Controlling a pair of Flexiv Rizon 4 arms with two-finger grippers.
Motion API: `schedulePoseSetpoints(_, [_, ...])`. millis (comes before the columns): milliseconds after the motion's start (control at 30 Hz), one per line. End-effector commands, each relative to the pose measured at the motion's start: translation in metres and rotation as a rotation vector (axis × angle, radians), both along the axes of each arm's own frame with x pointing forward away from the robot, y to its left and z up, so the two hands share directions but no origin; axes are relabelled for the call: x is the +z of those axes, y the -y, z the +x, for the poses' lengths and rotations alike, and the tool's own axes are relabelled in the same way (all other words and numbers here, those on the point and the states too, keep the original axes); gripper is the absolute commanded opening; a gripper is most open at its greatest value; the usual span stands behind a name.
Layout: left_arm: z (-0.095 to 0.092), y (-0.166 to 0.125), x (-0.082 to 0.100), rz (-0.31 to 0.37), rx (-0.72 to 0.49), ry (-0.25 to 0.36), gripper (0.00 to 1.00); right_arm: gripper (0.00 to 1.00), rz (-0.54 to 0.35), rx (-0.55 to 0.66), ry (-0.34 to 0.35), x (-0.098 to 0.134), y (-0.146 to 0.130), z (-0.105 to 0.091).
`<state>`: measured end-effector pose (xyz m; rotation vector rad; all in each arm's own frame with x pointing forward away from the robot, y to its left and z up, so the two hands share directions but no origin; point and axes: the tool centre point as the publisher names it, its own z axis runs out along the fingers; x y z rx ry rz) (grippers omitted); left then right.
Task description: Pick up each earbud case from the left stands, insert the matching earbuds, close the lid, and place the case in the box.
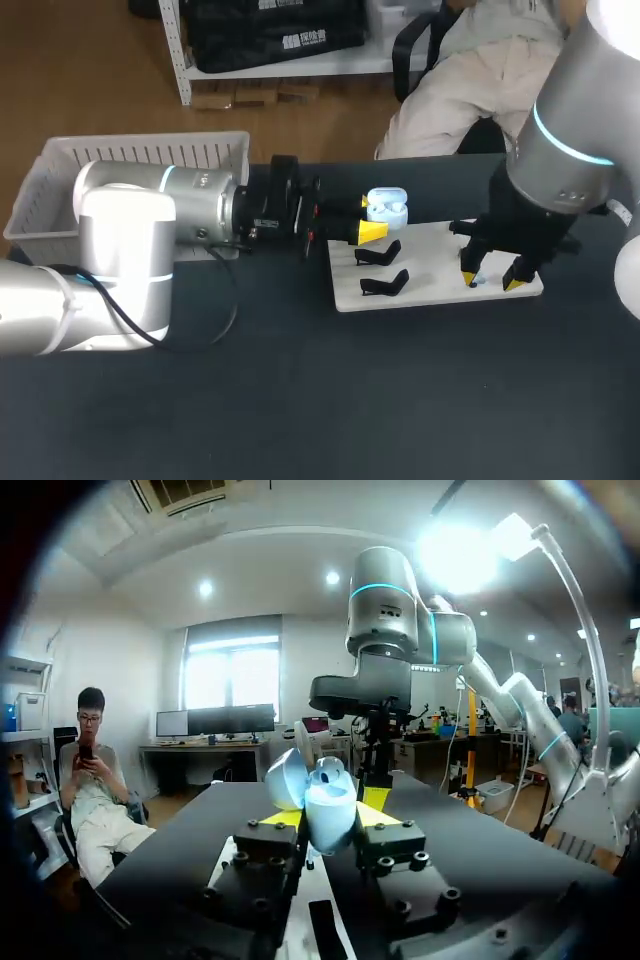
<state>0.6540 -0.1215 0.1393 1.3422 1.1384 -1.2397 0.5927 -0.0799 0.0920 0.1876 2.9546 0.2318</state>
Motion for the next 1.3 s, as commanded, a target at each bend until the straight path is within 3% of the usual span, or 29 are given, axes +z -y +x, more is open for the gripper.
schedulePoseSetpoints(33, [-0.001,0.000,-0.001,-0.004,0.004,0.003,0.00,0.49,-0.012,0.011,0.000,-0.017,-0.002,0.013])
schedulePoseSetpoints(200, [-0.001,0.000,-0.001,-0.004,0.004,0.003,0.00,0.53,-0.038,0.036,-0.006,-0.030,0.000,0.024])
schedulePoseSetpoints(700, [-0.001,0.000,-0.001,-0.004,0.004,0.003,0.00,0.45,-0.041,0.029,-0.018,-0.049,0.012,0.047])
schedulePoseSetpoints(1300, [-0.001,0.000,-0.001,-0.004,0.004,0.003,0.00,0.35,-0.010,-0.001,-0.027,-0.058,0.012,0.057])
